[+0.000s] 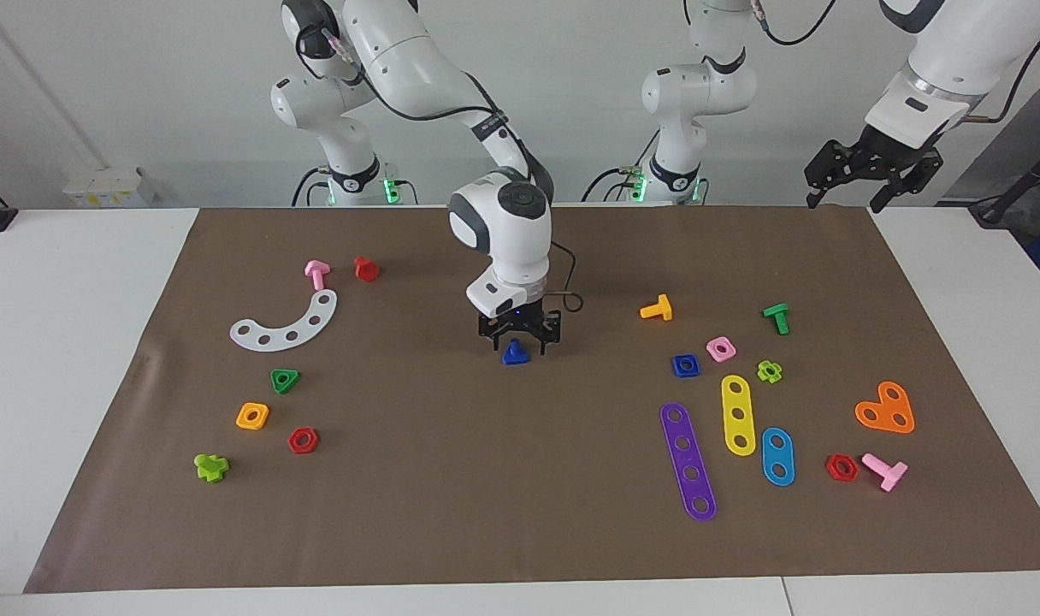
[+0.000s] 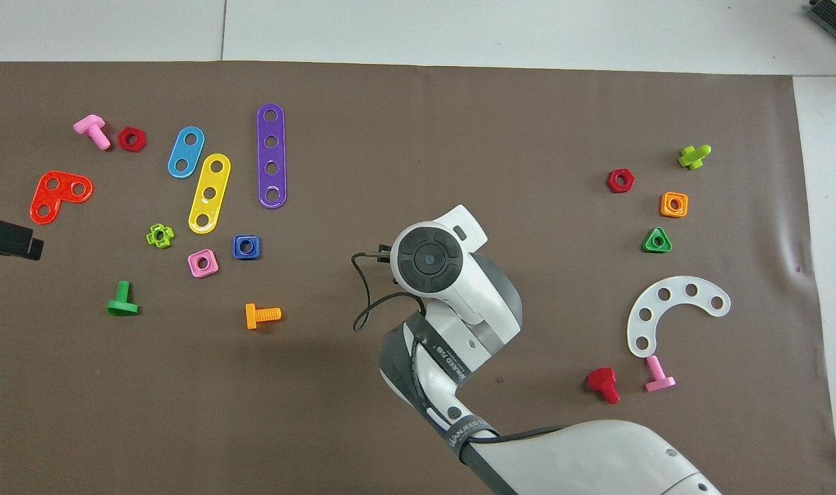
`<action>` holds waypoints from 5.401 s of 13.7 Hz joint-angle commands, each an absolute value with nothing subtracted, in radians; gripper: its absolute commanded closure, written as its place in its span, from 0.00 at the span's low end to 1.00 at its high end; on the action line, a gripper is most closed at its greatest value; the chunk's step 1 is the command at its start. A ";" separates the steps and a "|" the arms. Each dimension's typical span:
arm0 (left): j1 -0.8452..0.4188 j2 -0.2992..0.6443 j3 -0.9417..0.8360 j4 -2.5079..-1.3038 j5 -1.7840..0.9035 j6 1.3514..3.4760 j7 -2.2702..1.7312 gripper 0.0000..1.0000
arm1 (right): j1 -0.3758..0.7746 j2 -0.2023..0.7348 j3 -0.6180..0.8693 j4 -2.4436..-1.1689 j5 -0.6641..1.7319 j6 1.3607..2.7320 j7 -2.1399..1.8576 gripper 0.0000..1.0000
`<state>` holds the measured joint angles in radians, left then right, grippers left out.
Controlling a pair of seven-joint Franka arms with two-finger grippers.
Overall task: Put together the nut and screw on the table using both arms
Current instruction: 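Release the bolt with the right gripper while the left gripper reaches in, then grasp the small blue square nut with the left gripper, then carry the blue nut with the left gripper over the blue bolt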
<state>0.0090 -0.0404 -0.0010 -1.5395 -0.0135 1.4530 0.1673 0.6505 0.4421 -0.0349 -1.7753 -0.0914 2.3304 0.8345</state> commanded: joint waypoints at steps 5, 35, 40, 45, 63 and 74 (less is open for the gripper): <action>0.012 -0.057 -0.002 -1.568 -0.021 1.515 0.160 0.00 | 0.454 0.273 -0.031 -1.789 -0.098 2.280 0.721 0.00; -0.204 0.182 -0.018 -2.109 -0.020 2.420 -0.117 0.07 | 0.031 -0.025 -0.034 -1.545 -0.049 1.491 0.069 0.00; -0.227 0.250 -0.017 -2.111 -0.018 2.471 -0.159 0.12 | 0.029 -0.035 -0.034 -1.557 -0.034 1.497 0.075 0.00; -0.225 0.249 -0.017 -2.123 -0.018 2.471 -0.160 0.16 | 0.028 -0.037 -0.034 -1.557 -0.032 1.496 0.072 0.00; -0.236 0.235 -0.015 -2.002 -0.018 2.358 -0.190 0.88 | 0.029 -0.037 -0.034 -1.557 -0.032 1.496 0.071 0.00; -0.504 0.351 -0.011 -1.689 0.032 2.194 -0.509 0.91 | 0.029 -0.037 -0.034 -1.557 -0.032 1.496 0.071 0.00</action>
